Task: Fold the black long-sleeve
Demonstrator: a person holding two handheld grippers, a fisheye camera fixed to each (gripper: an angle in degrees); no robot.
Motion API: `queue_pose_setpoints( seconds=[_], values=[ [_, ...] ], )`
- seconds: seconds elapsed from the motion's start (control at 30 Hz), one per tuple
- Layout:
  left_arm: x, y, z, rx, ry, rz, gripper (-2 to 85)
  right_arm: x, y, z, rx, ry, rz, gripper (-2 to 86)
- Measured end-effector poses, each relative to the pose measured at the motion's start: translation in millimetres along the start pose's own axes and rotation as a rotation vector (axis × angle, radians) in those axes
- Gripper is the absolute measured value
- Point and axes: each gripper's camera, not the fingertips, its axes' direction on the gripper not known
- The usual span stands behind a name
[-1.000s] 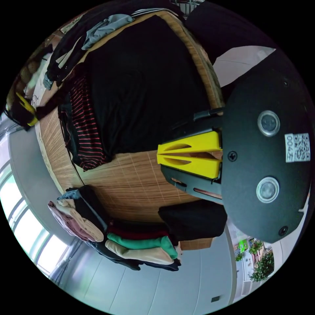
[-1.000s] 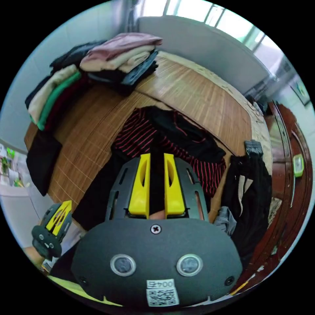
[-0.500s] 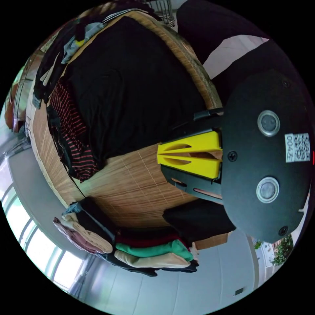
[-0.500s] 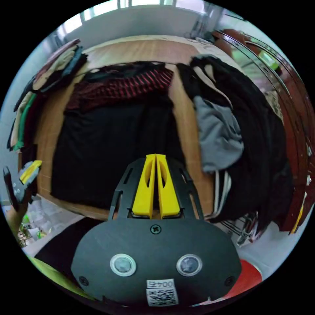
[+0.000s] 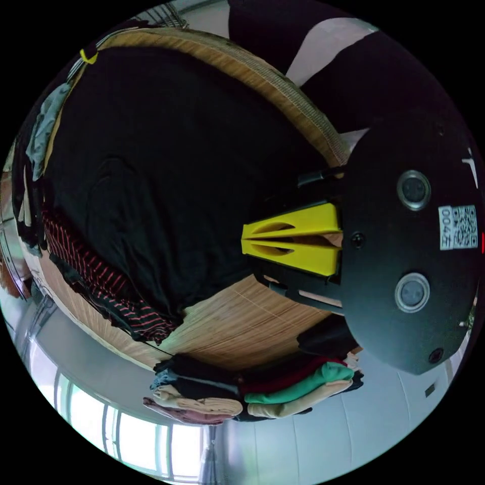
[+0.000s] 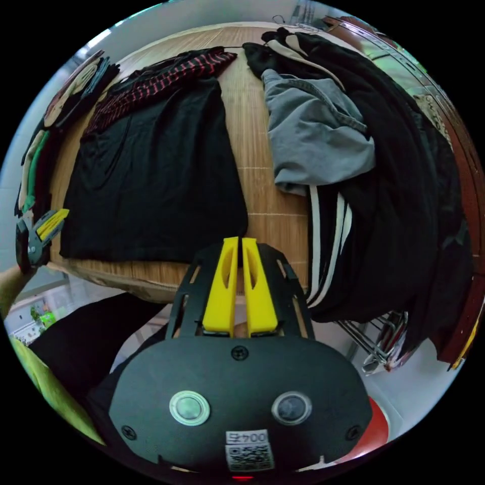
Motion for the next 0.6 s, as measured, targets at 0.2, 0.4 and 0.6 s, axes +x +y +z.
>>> queue_pose_setpoints(
  seconds=[0.2, 0.4, 0.6],
  values=[
    [-15.6, 13.9, -1.3, -0.019, -0.003, 0.066, 0.1, 21.8, 61.1, -7.6, -0.006, -0.11, 0.184, 4.2],
    [-28.0, 2.6, -17.8, -0.062, 0.005, 0.118, 0.1, 13.2, 61.0, -33.1, 0.034, -0.065, 0.235, 6.6],
    [-78.8, -26.3, -61.8, -0.02, 0.0, -0.024, 0.6, -15.5, -10.9, -84.9, 0.213, -0.123, 0.01, 6.5]
  ],
)
